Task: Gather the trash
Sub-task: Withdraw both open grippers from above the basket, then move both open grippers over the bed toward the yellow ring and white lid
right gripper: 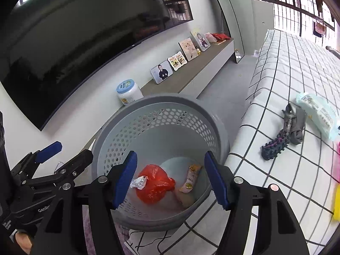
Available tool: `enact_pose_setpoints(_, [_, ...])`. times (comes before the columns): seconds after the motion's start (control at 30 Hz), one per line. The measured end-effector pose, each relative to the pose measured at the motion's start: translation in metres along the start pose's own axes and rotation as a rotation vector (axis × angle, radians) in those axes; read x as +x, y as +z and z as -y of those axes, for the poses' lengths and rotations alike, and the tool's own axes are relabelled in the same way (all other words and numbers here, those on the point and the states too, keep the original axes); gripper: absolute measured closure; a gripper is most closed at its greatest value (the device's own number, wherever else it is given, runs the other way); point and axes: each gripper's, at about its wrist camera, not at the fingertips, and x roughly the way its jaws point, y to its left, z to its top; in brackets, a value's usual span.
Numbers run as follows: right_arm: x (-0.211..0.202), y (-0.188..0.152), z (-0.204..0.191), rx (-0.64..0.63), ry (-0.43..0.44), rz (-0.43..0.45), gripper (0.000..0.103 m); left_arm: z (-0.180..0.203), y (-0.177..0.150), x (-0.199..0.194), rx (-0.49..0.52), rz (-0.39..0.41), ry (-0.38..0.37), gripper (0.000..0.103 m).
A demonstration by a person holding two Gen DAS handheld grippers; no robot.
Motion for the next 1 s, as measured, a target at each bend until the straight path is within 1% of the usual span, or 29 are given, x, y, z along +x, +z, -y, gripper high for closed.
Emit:
enact_pose_setpoints(0.07, [-0.009, -0.001, -0.001, -0.005, -0.008, 0.011, 0.040, 0.001, 0.000, -0.007, 0.003, 0.012, 0.000, 0.009])
enact_pose_setpoints(0.13, [-0.020, -0.004, 0.001, -0.002, -0.016, 0.019, 0.038, 0.004, -0.001, -0.014, 0.009, 0.022, -0.007, 0.009])
enact_pose_setpoints(0.23, [-0.037, -0.011, 0.005, 0.007, -0.040, 0.038, 0.035, 0.009, -0.001, -0.022, 0.016, 0.027, -0.030, 0.009])
enact_pose_setpoints(0.37, [-0.062, -0.024, 0.021, 0.036, -0.091, 0.056, 0.035, 0.019, 0.000, -0.030, 0.031, 0.033, -0.066, 0.008])
enact_pose_setpoints(0.53, [-0.097, -0.042, 0.053, 0.099, -0.186, 0.083, 0.035, 0.042, 0.001, -0.039, 0.063, 0.044, -0.111, 0.008])
enact_pose_setpoints(0.67, [-0.120, -0.055, 0.083, 0.156, -0.258, 0.088, 0.034, 0.065, 0.001, -0.041, 0.094, 0.038, -0.153, 0.007])
enact_pose_setpoints(0.87, [-0.142, -0.077, 0.126, 0.231, -0.375, 0.072, 0.034, 0.099, 0.000, -0.035, 0.143, 0.011, -0.215, 0.007])
enact_pose_setpoints(1.0, [-0.148, -0.089, 0.154, 0.284, -0.415, 0.060, 0.034, 0.124, 0.000, -0.031, 0.185, -0.002, -0.250, 0.007])
